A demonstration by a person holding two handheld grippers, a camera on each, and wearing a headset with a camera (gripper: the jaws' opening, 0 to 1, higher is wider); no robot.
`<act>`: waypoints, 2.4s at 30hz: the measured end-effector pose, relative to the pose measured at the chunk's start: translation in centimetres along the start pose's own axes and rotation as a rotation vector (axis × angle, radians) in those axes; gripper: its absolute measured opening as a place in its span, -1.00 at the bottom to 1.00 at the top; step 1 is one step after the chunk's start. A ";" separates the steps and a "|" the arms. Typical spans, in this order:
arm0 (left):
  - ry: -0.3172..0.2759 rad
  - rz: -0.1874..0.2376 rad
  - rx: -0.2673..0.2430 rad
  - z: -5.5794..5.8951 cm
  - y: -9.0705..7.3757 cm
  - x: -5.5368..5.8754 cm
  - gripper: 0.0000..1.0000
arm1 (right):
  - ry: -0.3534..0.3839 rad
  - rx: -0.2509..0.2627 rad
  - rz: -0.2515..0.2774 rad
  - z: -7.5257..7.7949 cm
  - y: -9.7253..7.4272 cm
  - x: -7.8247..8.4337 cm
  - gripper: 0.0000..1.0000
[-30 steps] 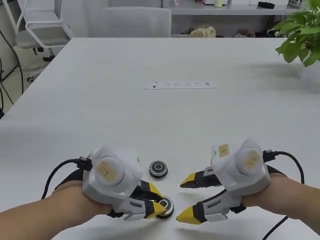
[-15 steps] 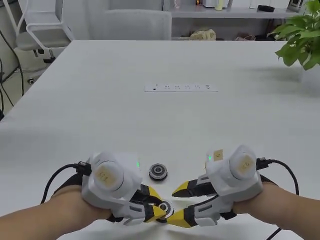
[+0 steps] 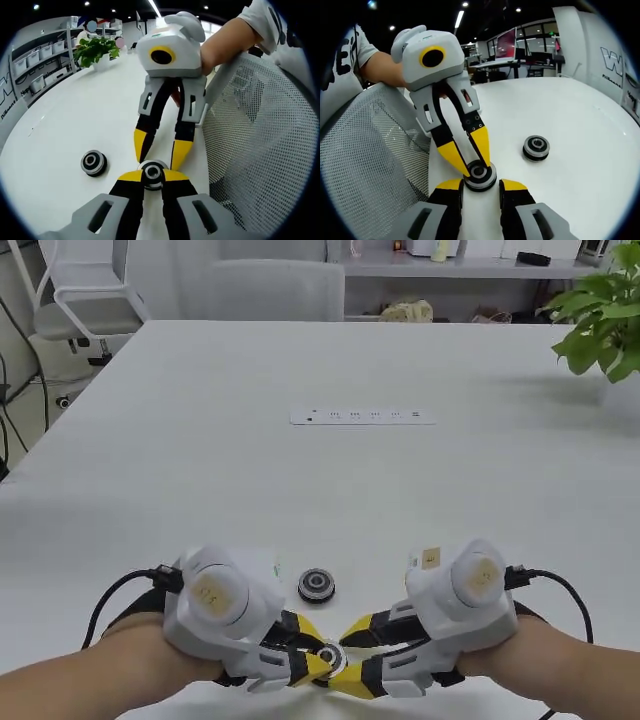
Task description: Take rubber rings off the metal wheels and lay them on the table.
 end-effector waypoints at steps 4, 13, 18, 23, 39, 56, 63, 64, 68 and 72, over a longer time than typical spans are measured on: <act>0.000 0.001 -0.001 0.0 0.0 0.0 -0.83 | 0.004 -0.004 0.000 0.0 0.0 0.1 -0.51; 0.000 0.002 -0.002 0.0 0.0 0.0 -0.83 | -0.016 -0.009 -0.020 -0.1 0.0 0.3 -0.58; -0.001 0.001 -0.004 0.1 0.0 0.0 -0.83 | -0.029 -0.008 -0.026 -0.1 -0.1 0.3 -0.60; -0.002 0.002 -0.006 0.1 0.0 0.0 -0.83 | -0.043 -0.009 -0.037 -0.1 -0.2 0.3 -0.65; -0.001 0.000 -0.011 0.1 0.0 0.0 -0.83 | -0.018 -0.003 -0.058 0.1 -0.5 0.6 -0.93; -0.001 0.002 -0.013 0.1 0.1 0.0 -0.84 | 0.069 -0.007 -0.055 0.5 -0.7 0.7 -1.00; -0.003 0.001 -0.015 0.1 0.1 0.0 -0.84 | 0.097 -0.010 -0.042 0.6 -1.0 0.5 -1.00; -0.003 0.001 -0.015 0.1 0.1 0.0 -0.84 | 0.097 -0.010 -0.043 0.6 -1.0 0.5 -1.00; -0.003 0.000 -0.015 0.1 0.1 0.0 -0.84 | 0.105 -0.010 -0.043 0.6 -1.1 0.5 -1.00; -0.003 -0.001 -0.018 0.1 0.1 0.0 -0.84 | 0.118 -0.005 -0.038 0.7 -1.1 0.5 -1.00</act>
Point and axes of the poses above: the centre of the closed fingertips' face, and the gripper's own axes: y roughly forward along the fingers, z roughly to its right, x roughly out of its underside, the point moved 8 cm from there along -y, roughly backward along the fingers
